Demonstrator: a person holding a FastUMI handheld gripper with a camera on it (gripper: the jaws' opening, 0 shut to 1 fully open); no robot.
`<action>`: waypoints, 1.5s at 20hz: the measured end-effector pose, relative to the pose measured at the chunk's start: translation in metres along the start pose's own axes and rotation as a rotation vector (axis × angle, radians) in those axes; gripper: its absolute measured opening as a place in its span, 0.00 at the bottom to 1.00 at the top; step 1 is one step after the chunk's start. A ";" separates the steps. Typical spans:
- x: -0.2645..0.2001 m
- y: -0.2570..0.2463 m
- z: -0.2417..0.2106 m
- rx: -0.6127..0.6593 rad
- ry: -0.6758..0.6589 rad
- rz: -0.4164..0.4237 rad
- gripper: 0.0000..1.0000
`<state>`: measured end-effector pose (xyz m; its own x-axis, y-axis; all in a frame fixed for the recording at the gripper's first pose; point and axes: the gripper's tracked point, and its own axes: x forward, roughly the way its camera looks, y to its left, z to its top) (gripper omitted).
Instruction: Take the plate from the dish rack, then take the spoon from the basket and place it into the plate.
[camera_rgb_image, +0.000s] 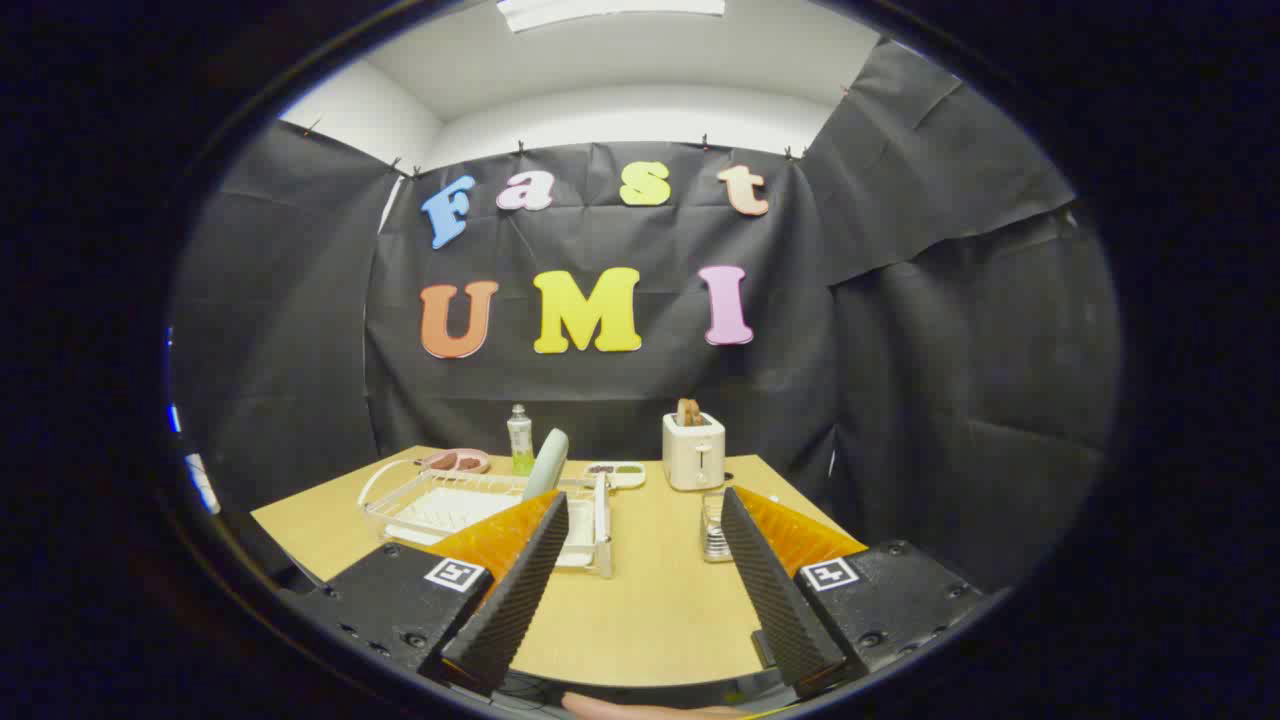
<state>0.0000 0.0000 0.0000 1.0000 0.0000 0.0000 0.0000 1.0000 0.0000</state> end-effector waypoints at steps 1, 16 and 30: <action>0.000 0.001 0.000 0.002 0.002 0.009 1.00; 0.020 -0.011 -0.010 -0.018 0.009 0.005 1.00; 0.159 0.055 0.054 -0.130 0.159 0.057 1.00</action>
<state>0.1587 0.0551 0.0540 0.9858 0.0467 -0.1615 -0.0673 0.9899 -0.1247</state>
